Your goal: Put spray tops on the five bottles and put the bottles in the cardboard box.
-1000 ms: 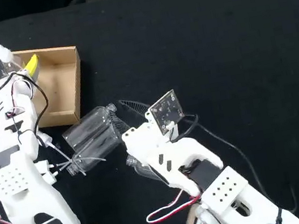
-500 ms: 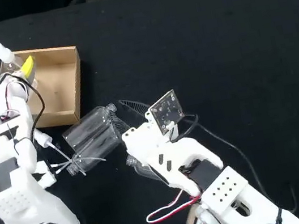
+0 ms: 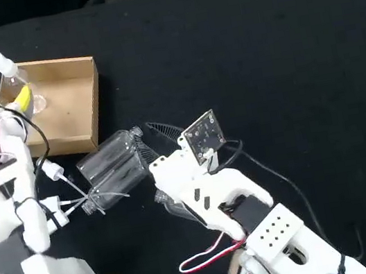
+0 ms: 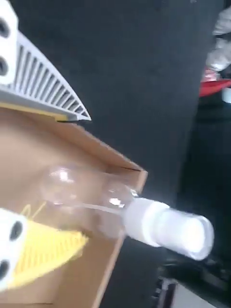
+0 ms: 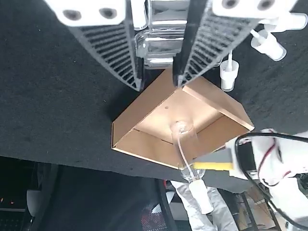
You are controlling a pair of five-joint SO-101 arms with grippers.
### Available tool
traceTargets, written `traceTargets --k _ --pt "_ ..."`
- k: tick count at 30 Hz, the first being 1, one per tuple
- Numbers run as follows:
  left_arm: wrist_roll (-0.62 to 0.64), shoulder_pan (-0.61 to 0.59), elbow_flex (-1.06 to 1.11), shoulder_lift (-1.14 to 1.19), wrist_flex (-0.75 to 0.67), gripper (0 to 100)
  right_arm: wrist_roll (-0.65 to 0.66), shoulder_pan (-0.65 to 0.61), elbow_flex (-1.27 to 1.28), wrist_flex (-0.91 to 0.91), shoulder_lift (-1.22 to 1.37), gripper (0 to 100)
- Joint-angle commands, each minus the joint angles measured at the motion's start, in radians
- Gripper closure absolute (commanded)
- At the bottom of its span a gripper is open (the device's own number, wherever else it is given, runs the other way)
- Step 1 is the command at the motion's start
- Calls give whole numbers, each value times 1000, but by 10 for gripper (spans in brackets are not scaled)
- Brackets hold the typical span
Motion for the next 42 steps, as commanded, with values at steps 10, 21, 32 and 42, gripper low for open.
traceTargets --k 10,21,32,42 --pt "5 68 -199 -206 726 905 -5 -5 -7 -29 7 897" --pt "38 163 -423 75 764 949 -5 -5 -5 -29 7 897" --pt "97 151 -595 319 718 949 -5 -5 -5 -29 7 897" --pt "97 131 -605 396 635 949 -5 -5 -7 -29 7 897"
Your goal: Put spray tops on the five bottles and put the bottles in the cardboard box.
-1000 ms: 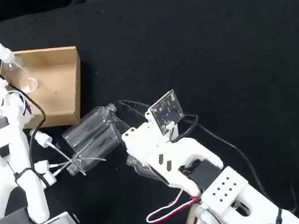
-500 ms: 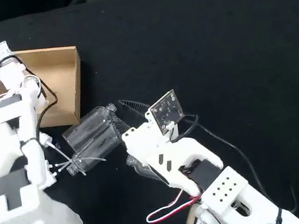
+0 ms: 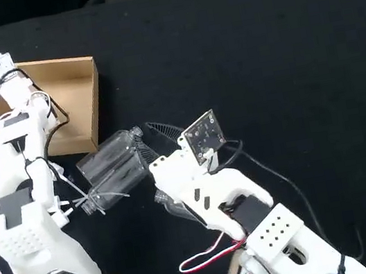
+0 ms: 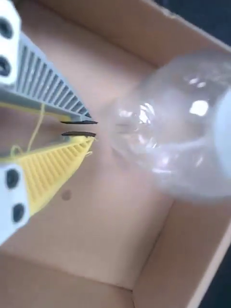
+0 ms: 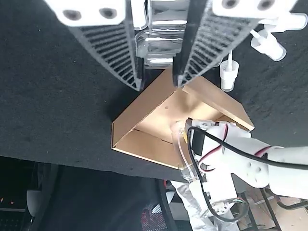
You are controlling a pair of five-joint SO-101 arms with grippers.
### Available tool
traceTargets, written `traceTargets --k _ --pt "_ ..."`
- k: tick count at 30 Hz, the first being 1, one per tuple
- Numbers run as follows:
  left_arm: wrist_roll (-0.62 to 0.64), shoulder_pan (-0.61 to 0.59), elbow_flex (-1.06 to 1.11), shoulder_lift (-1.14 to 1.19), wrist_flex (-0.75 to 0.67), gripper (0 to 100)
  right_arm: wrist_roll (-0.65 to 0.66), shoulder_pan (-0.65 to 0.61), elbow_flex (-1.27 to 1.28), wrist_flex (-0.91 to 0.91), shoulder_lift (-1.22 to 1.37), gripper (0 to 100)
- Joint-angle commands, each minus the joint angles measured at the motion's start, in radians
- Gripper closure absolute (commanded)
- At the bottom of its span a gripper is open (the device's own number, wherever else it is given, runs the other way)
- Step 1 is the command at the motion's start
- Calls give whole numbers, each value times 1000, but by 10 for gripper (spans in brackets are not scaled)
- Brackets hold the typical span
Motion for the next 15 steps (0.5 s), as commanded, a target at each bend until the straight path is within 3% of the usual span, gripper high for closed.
traceTargets --k 1,15 --pt "11 -25 -62 3 -54 949 -5 -5 -7 -28 7 897" --pt "15 -33 -131 89 -86 949 -5 -5 -7 -28 7 897"
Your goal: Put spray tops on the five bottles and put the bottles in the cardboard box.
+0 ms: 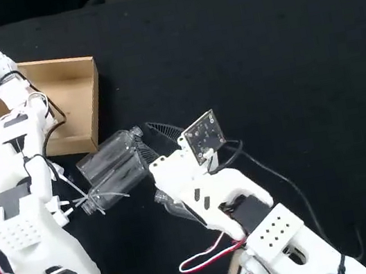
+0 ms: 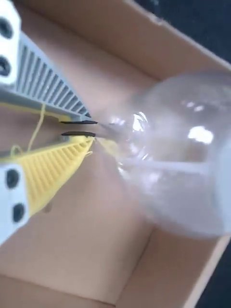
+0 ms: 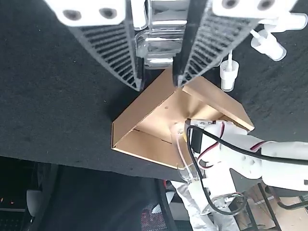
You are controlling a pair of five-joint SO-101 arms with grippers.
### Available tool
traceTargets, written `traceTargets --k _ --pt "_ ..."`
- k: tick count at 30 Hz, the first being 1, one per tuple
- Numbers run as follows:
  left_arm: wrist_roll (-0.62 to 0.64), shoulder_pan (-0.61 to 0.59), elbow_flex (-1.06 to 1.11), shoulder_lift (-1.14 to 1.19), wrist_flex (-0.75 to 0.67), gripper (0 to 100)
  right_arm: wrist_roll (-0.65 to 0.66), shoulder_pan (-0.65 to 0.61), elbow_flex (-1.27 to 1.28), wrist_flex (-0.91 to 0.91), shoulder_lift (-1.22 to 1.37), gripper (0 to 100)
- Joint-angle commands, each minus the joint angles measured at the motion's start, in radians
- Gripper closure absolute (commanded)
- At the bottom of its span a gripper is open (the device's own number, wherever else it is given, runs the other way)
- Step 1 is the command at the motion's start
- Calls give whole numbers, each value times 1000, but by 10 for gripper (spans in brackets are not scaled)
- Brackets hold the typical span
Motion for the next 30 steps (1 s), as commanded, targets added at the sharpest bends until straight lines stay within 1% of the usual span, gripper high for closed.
traceTargets --k 1,23,30 --pt "11 -12 -99 23 -17 949 -5 -5 -7 -28 7 897" --pt "12 -21 -309 207 -9 949 -5 -5 -10 -28 2 897" --pt "14 -67 -312 209 -9 949 -5 -6 -8 -28 2 897"
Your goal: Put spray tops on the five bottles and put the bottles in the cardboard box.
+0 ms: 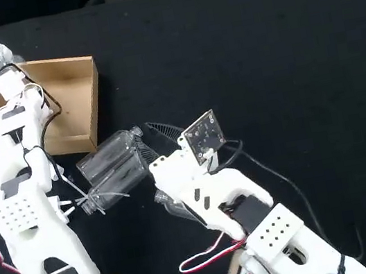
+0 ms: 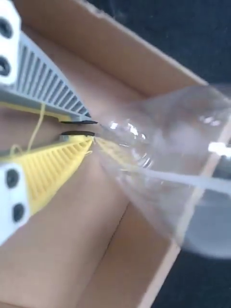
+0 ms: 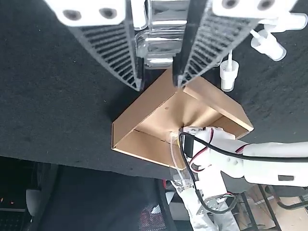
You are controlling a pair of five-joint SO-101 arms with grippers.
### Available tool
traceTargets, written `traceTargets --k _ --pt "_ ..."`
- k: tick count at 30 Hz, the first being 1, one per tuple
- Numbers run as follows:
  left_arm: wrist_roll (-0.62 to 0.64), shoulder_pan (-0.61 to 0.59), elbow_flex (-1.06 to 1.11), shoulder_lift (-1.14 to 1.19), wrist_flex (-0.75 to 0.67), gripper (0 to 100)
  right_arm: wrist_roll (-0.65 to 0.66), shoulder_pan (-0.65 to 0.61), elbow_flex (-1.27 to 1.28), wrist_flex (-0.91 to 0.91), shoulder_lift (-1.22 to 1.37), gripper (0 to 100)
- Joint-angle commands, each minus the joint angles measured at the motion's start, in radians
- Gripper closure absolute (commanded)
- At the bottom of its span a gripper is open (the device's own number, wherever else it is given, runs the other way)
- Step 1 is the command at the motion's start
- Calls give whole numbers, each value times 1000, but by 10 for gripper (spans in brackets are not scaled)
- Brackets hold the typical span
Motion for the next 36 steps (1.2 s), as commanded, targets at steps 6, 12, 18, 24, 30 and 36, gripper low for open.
traceTargets --k 6,12,18,24,30,36 --pt "11 -67 -48 -8 -9 949 -5 -6 -8 -28 2 897" --pt "11 -61 -41 -15 -9 949 -5 -6 -8 -28 2 897" --pt "11 -62 -50 -17 25 949 -5 -6 -8 -28 1 897" --pt "11 -47 -142 -18 184 949 -5 -6 -8 -28 1 897" --pt "12 -8 -257 -17 362 949 -5 -6 -8 -28 -1 897" --pt "12 50 -274 -6 339 949 -5 -6 -8 -28 1 897"
